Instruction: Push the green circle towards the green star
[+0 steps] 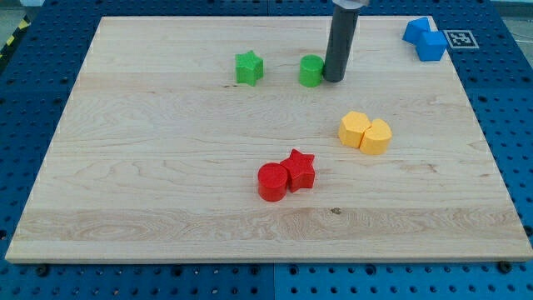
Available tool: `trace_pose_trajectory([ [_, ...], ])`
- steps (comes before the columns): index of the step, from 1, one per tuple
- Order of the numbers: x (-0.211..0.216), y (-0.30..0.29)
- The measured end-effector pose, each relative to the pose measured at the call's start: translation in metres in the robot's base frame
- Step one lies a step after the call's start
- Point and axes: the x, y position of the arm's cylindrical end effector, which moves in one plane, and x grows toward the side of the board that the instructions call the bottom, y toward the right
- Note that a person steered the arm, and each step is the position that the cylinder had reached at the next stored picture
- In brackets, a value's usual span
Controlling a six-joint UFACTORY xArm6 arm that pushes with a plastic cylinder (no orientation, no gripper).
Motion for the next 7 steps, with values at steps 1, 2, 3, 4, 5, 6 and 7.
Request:
trace_pose_trajectory([
  [1, 0.000, -0.019],
  [2, 0.000, -0.046],
  [3, -0.002, -0.073],
  [4, -0.002, -0.093],
  [5, -0.001, -0.089],
  [6, 0.006, -0.063],
  [7, -0.032, -0.028],
])
